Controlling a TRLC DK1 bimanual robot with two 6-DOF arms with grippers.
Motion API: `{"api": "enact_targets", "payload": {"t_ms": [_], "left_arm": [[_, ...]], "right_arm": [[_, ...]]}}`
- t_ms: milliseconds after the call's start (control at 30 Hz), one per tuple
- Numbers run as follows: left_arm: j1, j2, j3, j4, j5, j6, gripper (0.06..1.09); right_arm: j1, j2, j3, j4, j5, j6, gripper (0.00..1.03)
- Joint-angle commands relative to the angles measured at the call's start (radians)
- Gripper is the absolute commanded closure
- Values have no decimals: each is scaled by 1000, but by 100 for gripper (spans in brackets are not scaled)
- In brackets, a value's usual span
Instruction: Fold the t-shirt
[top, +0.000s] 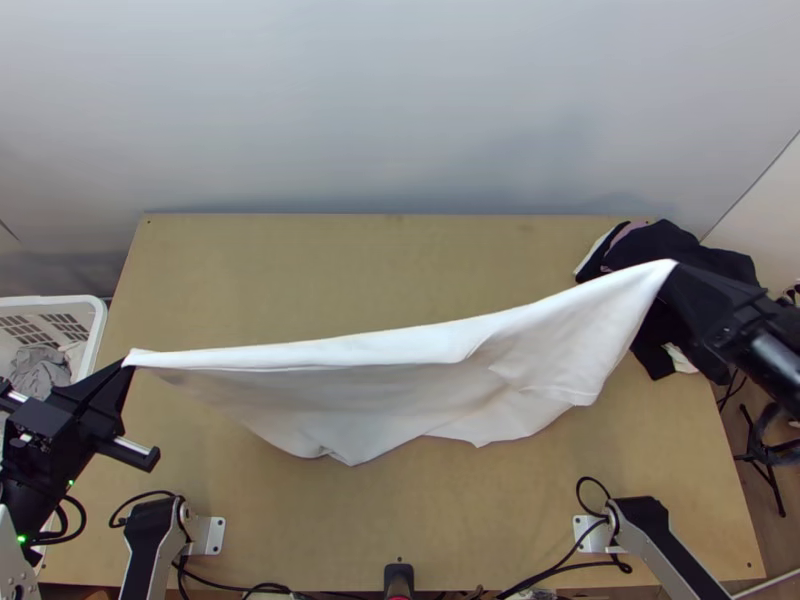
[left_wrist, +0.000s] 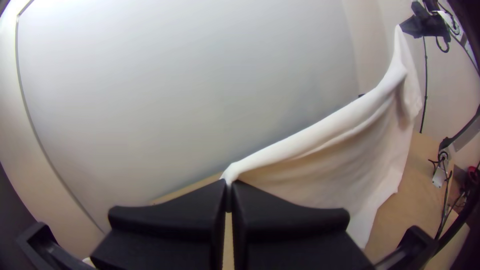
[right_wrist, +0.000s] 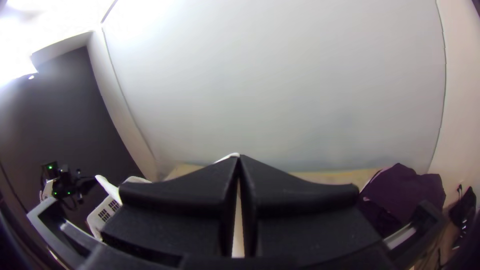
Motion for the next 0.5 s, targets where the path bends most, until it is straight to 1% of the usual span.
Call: {"api": "enact_targets", "payload": {"t_ms": [0,167,233,367,467], "left_arm": [[5,63,-19,55,-2,20,105],[-6,226,-20,162,1,11,105],[-48,330,-3,208,-2,-23,105],[-138,540,63,251,-51,-17,105],[-209,675,153,276,-111,-5,105]], "right_arm": [[3,47,-42,40,1,-27,100],[1,154,-22,122,16,-27,100],[1,236,10,138,16,-39,100],[0,427,92,182,24,-74,100],[-3,598,201,184,32,-82,100]]}}
